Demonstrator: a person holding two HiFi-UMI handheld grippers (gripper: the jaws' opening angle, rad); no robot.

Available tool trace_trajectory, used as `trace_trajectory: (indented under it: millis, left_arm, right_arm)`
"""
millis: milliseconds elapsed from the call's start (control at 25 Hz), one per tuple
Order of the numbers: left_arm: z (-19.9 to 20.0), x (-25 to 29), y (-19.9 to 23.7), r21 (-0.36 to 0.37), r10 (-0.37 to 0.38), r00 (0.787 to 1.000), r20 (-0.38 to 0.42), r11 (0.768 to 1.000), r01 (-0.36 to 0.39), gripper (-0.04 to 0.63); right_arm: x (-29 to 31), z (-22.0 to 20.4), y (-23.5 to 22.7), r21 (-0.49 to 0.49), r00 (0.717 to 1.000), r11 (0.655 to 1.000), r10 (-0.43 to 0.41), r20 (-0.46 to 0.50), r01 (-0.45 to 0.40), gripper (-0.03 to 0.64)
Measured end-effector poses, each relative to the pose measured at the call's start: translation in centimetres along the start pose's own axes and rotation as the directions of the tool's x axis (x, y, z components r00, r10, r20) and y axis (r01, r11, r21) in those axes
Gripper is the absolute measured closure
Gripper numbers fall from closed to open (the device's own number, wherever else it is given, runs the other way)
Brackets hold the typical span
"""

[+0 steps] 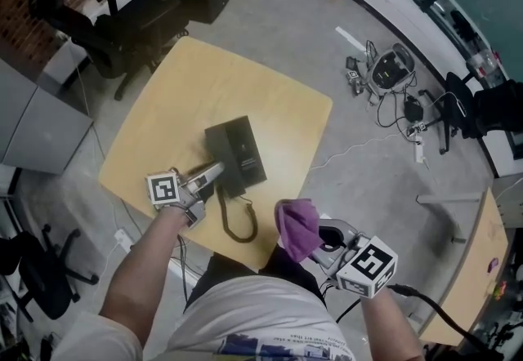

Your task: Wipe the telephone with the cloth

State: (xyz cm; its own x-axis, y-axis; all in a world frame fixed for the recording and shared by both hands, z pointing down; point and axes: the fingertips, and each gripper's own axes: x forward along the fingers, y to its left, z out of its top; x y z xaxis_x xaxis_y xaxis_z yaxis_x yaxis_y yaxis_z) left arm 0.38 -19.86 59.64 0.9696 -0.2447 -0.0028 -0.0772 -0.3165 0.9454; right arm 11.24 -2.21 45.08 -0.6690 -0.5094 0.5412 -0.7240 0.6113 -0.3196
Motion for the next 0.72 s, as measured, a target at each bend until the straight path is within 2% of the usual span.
trace_trajectory:
  millis: [120,280,440,600,720]
  left_arm:
    - [0.0,-0.1,0.9,0.0,0.027,1.0,0.0,1.0,-0.027,0.52]
    - [0.2,-0.1,2.0,0.062,0.035,0.999,-0.009,0.997,-0.035,0.519]
    - [-0.3,-0.4,2.6,0.001,0.089,0.996,-0.014,0.996,-0.089,0.518]
    - [0.0,-0.2,2.3,0.046,0.074,0.997,-0.011,0.996,-0.073,0.518]
    - [-0.1,-0.1,2.2,0.068,0.097,0.995,-0.011,0.993,-0.096,0.518]
  right_arm:
    - [0.1,-0.3,-0.2,0.005,1.0,1.0,0.01,-0.014,-0.009,0.574]
    - [0.1,-0.3,-0.6,0.014,0.999,0.999,0.035,-0.018,-0.035,0.574]
    - [0.1,-0.2,-0.9,0.018,0.999,0.999,0.047,-0.023,-0.047,0.574]
    - [0.3,0.0,-1.2,0.017,0.998,0.998,0.054,-0.025,-0.053,0.574]
    - [0.3,-0.1,-1.3,0.013,0.998,0.998,0.065,-0.025,-0.065,0.574]
